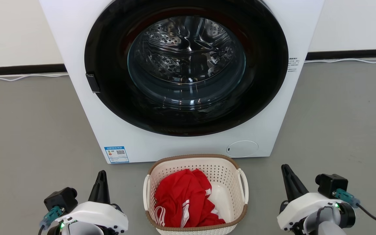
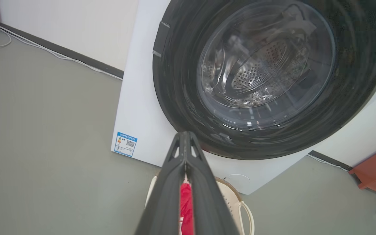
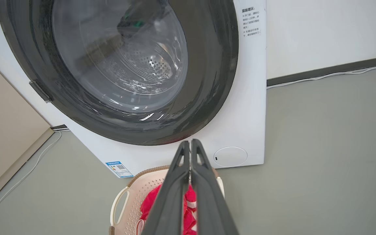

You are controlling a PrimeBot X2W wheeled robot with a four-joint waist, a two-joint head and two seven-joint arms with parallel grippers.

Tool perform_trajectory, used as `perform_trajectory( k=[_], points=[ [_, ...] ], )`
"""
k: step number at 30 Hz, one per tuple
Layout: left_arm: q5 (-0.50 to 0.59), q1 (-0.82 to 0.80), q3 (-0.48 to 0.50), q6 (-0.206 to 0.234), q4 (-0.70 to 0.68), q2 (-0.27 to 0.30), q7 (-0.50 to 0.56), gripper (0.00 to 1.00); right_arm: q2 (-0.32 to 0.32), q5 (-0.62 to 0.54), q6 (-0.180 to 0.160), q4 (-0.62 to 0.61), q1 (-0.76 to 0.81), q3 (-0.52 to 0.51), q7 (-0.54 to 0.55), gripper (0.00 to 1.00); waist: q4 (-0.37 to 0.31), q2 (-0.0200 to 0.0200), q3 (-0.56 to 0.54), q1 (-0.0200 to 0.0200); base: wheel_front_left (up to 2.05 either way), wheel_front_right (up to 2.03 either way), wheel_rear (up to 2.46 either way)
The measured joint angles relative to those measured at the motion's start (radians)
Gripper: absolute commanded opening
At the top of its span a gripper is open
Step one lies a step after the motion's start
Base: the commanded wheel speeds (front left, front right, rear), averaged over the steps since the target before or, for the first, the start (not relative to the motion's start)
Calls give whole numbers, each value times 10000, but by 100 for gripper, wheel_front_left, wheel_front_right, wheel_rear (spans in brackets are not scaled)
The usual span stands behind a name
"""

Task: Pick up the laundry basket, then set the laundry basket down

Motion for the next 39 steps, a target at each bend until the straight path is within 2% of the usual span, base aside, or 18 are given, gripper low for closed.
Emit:
perform_trajectory(
  k=[39],
  points=[
    [-4132,0,554,-732,-320,13,1145,0,4,4893,0,-1329,523,-734,1114,0,107,0,94,-2,0,0,0]
  ],
)
